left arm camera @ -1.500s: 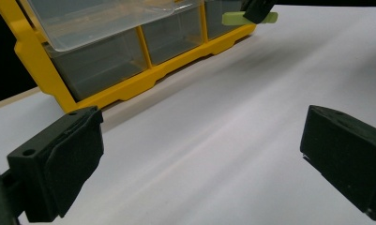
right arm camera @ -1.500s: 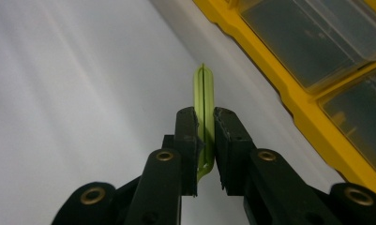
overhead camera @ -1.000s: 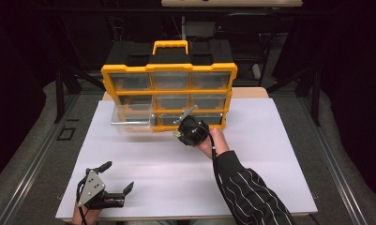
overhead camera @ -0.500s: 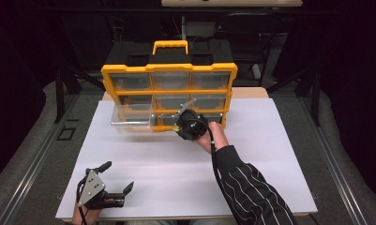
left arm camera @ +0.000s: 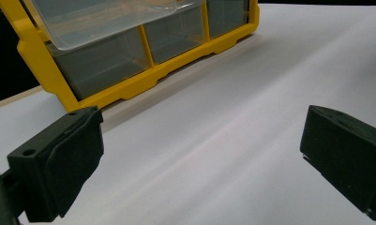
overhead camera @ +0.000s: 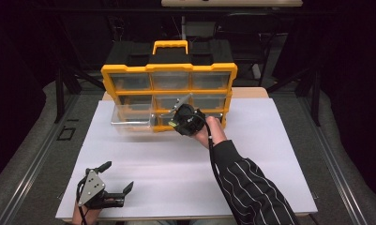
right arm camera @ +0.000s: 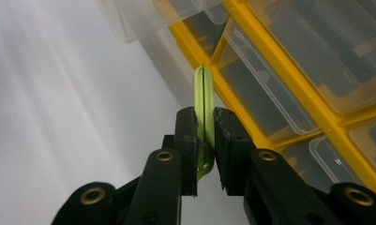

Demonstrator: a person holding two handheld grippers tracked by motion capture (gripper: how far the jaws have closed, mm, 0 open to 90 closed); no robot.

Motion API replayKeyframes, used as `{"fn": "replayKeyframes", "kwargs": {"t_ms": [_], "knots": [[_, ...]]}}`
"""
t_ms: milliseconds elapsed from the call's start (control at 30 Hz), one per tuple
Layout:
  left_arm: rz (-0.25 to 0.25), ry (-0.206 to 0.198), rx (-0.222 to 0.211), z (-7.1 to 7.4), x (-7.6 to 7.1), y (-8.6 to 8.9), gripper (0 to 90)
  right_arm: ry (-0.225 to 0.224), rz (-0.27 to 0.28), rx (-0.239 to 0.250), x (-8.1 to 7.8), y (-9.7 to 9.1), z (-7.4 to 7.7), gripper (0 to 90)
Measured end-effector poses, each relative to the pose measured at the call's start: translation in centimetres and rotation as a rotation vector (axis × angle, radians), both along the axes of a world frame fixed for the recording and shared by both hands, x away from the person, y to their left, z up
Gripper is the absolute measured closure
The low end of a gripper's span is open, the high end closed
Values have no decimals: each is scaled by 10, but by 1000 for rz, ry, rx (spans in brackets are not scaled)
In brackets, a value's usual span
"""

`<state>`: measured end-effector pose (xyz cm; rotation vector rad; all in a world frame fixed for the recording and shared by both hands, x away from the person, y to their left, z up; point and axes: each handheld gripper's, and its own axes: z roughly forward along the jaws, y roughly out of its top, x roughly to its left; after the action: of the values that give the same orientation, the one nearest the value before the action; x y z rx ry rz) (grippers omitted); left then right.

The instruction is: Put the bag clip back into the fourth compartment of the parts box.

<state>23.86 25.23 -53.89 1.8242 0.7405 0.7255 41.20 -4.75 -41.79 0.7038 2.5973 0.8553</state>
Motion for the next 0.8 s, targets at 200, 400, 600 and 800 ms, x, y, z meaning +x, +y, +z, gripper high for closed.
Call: {"fn": "replayKeyframes", "kwargs": {"t_ms": [200, 400, 600, 800], "knots": [[0, 0, -1, 0, 0, 0, 0, -1, 8, 16, 1, 1, 9, 801], [-2, 0, 0, 0, -1, 0, 0, -13, 9, 30, 0, 2, 17, 800], [-4, -1, 2, 0, 0, 0, 0, -17, 13, 37, 1, 3, 25, 800], [-5, -3, 2, 0, -1, -1, 0, -28, 20, 38, 2, 5, 33, 801]]}}
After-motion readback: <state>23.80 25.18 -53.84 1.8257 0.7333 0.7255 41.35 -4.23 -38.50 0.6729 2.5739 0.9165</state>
